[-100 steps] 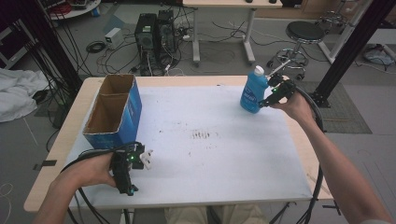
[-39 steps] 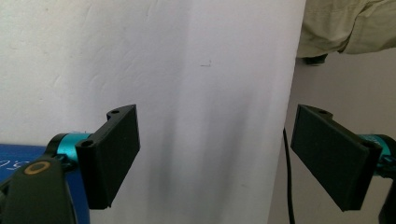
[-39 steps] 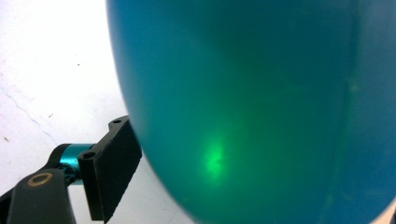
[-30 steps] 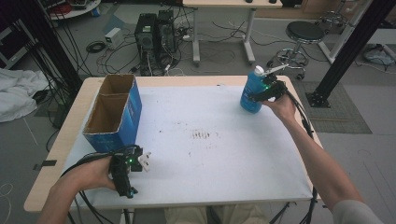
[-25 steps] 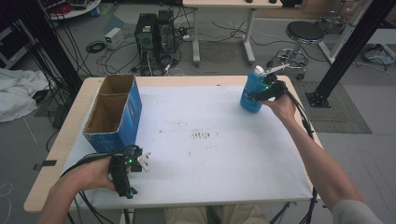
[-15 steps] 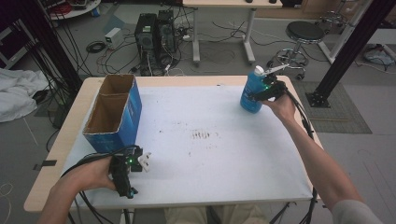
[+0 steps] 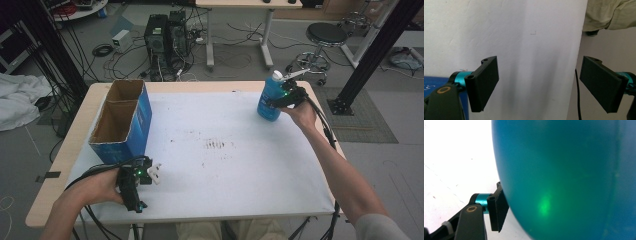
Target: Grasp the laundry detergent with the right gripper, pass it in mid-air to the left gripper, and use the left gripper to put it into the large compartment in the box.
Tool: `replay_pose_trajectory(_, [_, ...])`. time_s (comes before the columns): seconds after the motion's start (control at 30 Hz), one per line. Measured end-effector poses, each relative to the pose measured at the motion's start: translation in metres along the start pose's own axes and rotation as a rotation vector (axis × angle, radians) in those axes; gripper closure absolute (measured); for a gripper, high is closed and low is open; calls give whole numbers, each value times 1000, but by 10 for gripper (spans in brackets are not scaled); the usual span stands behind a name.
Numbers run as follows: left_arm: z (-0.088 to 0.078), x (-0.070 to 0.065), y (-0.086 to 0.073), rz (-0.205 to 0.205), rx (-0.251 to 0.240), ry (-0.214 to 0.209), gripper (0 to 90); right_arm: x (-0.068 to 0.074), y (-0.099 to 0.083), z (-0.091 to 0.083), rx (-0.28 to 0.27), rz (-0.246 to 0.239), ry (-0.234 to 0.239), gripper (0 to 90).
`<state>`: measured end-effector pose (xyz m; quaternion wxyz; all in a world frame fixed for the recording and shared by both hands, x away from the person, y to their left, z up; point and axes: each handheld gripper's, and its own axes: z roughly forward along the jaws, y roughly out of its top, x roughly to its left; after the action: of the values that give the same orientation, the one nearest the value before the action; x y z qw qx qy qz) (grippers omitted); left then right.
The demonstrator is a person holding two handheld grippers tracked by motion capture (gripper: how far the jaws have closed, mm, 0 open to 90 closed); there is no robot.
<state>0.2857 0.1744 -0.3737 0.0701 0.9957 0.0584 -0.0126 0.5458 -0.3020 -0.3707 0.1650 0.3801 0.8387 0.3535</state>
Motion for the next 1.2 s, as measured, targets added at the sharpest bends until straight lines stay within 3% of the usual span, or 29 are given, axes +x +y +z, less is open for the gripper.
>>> replay_pose_trajectory(0.6, [0,0,-1,1,0,0,156,-3,-1,1,0,8,-2,411])
replay_pose_trajectory(0.9, [0,-1,-1,1,-2,2,157,-7,-3,1,-7,26,29,443])
replay_pose_trajectory(1.2, [-2,-2,-1,-1,-7,4,156,-8,-4,1,-20,14,33,465])
